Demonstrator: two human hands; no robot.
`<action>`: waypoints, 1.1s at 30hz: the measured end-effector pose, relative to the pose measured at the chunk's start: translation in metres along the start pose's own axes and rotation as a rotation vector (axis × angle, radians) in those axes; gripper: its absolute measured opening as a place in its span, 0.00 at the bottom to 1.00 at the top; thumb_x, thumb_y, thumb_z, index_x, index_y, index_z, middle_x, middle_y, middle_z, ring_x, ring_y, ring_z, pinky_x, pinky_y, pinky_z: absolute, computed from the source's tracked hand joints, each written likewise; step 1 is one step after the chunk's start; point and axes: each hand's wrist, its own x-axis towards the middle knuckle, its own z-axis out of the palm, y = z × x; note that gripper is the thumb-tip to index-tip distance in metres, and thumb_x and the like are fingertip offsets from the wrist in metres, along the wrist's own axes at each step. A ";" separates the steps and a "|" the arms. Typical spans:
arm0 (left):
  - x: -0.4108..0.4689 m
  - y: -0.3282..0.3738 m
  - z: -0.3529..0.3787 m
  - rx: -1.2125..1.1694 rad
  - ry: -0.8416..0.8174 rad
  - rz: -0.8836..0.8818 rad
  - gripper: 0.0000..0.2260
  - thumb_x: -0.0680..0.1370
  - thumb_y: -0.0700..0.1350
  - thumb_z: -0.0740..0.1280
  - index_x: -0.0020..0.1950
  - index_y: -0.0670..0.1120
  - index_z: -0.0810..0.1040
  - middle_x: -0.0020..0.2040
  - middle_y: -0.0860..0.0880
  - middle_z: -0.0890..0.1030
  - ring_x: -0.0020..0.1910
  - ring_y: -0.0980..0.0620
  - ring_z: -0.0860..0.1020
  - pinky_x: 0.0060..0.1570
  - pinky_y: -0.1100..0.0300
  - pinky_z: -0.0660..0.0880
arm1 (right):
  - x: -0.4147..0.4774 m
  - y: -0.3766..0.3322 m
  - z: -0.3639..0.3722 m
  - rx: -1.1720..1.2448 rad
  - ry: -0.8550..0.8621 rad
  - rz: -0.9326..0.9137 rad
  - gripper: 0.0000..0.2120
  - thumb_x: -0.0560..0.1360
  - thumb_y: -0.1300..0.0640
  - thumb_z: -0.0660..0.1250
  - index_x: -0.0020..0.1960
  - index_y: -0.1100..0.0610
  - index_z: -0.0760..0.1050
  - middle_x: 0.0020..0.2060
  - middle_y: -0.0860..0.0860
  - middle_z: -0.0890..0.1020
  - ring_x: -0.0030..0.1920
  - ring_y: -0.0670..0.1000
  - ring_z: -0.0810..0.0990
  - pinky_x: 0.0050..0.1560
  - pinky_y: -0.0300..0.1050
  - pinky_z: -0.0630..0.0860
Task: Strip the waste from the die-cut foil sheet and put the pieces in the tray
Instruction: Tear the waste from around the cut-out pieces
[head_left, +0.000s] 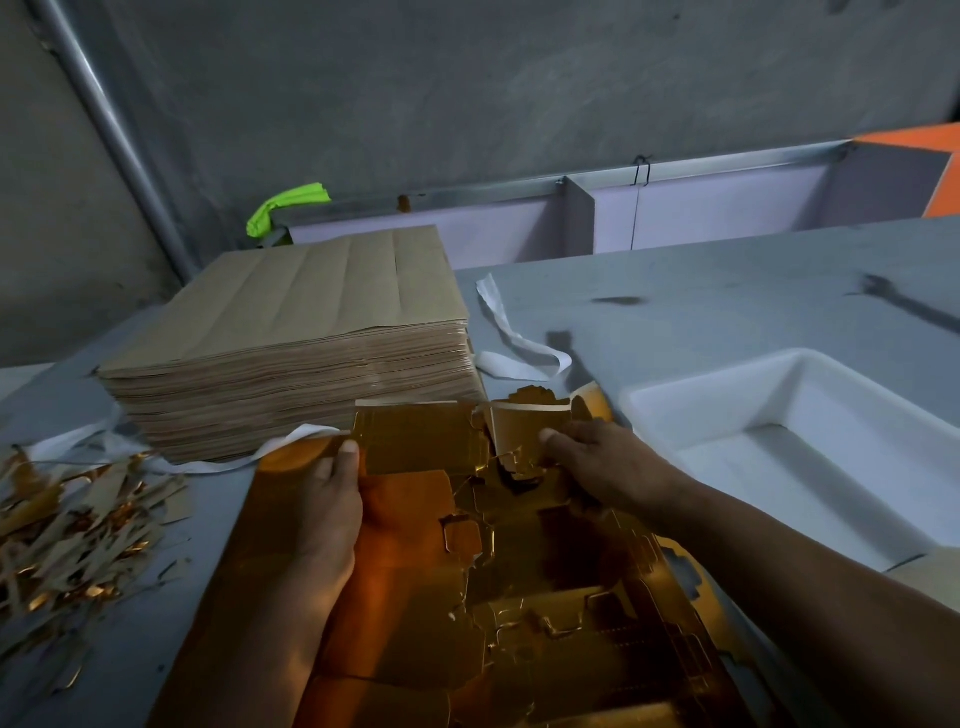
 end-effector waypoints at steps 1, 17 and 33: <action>-0.001 -0.001 0.001 0.002 -0.013 0.004 0.14 0.82 0.57 0.58 0.48 0.50 0.77 0.44 0.47 0.80 0.43 0.50 0.79 0.37 0.57 0.71 | 0.000 0.000 0.000 0.000 -0.014 -0.005 0.16 0.83 0.46 0.57 0.54 0.56 0.77 0.37 0.55 0.82 0.31 0.48 0.81 0.30 0.38 0.74; -0.007 -0.007 0.006 0.134 0.009 0.121 0.23 0.82 0.60 0.55 0.48 0.40 0.76 0.41 0.41 0.76 0.39 0.44 0.75 0.41 0.53 0.71 | -0.004 -0.001 0.010 0.026 -0.330 0.016 0.09 0.81 0.47 0.62 0.59 0.48 0.74 0.52 0.48 0.81 0.51 0.48 0.83 0.40 0.38 0.78; -0.009 -0.010 0.006 0.056 -0.018 0.160 0.21 0.82 0.59 0.55 0.46 0.43 0.75 0.40 0.41 0.77 0.40 0.43 0.77 0.41 0.54 0.72 | -0.005 -0.004 0.020 -0.015 -0.303 -0.042 0.07 0.82 0.51 0.61 0.54 0.50 0.76 0.51 0.49 0.83 0.47 0.48 0.85 0.41 0.39 0.80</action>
